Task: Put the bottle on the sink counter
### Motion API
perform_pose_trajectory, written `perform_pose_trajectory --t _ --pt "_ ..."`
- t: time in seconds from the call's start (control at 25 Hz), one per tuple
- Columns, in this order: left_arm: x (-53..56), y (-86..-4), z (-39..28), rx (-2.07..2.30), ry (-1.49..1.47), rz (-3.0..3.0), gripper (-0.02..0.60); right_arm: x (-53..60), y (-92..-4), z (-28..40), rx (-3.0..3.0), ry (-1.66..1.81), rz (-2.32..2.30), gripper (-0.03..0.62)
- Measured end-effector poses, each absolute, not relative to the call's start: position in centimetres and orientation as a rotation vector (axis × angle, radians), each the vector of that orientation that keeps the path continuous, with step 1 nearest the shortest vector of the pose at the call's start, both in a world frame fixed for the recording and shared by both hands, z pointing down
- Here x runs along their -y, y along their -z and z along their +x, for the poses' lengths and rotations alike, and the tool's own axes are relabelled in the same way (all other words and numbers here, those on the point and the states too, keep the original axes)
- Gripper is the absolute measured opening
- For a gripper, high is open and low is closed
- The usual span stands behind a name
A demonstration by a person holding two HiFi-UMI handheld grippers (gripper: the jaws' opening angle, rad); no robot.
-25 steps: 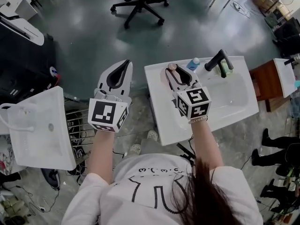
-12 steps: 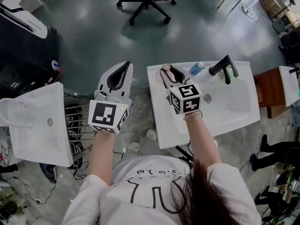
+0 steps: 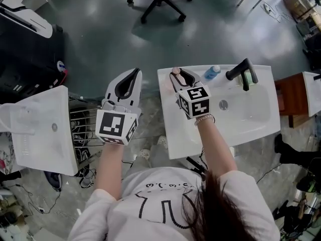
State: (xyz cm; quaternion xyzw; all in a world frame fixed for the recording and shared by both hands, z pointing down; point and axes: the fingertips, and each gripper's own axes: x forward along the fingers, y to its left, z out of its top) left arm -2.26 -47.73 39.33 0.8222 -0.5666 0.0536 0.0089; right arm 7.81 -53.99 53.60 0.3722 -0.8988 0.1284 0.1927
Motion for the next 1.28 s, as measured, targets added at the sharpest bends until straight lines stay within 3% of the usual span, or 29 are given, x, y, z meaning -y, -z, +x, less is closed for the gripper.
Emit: perform_pose_trajectory --t 1.0,1.16,1.28 --pt "46.4 -39.0 -1.1 1.688 -0.188 2.640 0.009 52.4 -55.3 8.1 2.463 -0.392 1.014 0.143" --pt "46.1 -38.3 -1.6 1.676 -0.179 2.666 0.009 52.1 -54.8 7.7 2.490 -0.455 1.046 0.264" --pt "45.9 -38.0 -2.2 1.665 -0.166 2.677 0.009 51.6 -54.3 7.4 2.491 -0.451 1.067 0.291"
